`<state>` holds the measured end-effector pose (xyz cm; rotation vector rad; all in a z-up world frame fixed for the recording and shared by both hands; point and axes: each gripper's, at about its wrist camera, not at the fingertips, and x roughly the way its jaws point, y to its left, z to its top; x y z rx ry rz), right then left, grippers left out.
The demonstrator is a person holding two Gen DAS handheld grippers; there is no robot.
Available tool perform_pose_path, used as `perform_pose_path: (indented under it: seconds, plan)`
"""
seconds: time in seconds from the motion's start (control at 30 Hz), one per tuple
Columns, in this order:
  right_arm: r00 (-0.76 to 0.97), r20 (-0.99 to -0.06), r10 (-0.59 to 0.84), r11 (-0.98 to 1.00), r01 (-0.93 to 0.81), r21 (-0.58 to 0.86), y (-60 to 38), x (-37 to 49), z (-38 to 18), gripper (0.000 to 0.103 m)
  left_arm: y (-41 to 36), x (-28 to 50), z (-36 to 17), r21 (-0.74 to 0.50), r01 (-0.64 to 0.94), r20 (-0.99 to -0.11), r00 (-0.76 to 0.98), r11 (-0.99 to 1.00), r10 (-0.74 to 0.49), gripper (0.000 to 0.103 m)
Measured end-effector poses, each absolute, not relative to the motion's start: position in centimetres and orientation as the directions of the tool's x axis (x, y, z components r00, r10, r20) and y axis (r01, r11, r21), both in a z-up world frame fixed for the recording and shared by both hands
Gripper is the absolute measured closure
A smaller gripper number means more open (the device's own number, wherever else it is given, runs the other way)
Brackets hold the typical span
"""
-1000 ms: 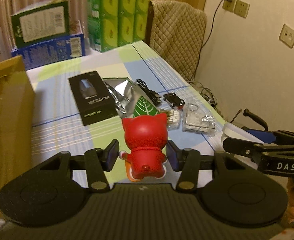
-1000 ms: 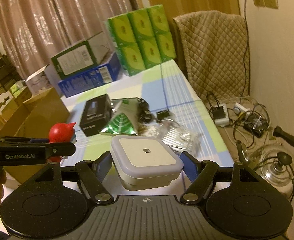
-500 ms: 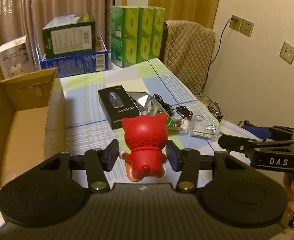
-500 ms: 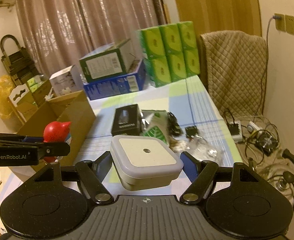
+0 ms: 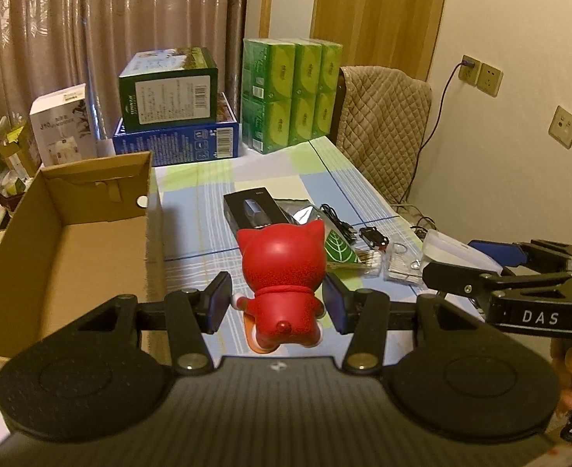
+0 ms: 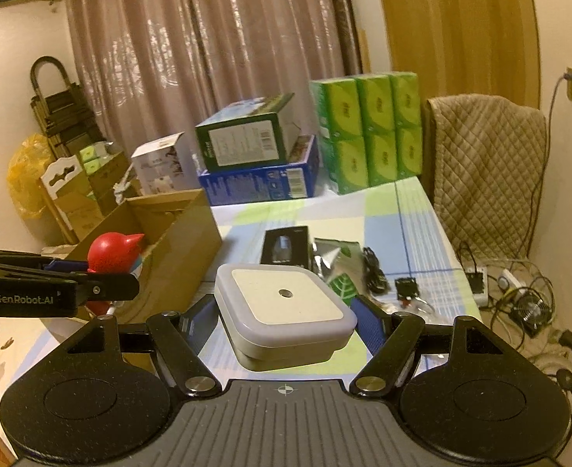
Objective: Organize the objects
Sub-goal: 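Lift and carry the red figure and white box over the cardboard box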
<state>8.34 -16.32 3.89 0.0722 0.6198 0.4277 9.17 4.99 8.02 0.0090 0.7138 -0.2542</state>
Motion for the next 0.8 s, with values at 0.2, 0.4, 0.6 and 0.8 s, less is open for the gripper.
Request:
perform_pose_path:
  seconds: [0.2, 0.4, 0.6, 0.8]
  plan:
    - [0.720, -0.542, 0.434, 0.896, -0.409, 0.174, -14.1, 8.3, 4.9, 0.032, 6.6, 8.8, 8.8, -0.082, 0.215, -0.643, 0.734, 0.973, -0.217, 0.057]
    - [0.692, -0.539, 0.480, 0.865, -0.474, 0.162, -10.4, 9.2, 5.5, 0.032, 10.1, 8.8, 9.8, -0.082, 0.173, -0.641, 0.745, 0.981, -0.185, 0.057]
    - [0.643, -0.541, 0.541, 0.820, -0.547, 0.169, -5.4, 10.6, 5.5, 0.032, 15.3, 9.6, 10.3, -0.040, 0.105, -0.655, 0.748, 0.994, -0.106, 0.057]
    - [0.564, -0.561, 0.606, 0.764, -0.608, 0.215, -0.3, 12.6, 4.7, 0.032, 20.6, 11.1, 8.8, -0.003, 0.032, -0.693, 0.721, 0.999, -0.025, 0.057]
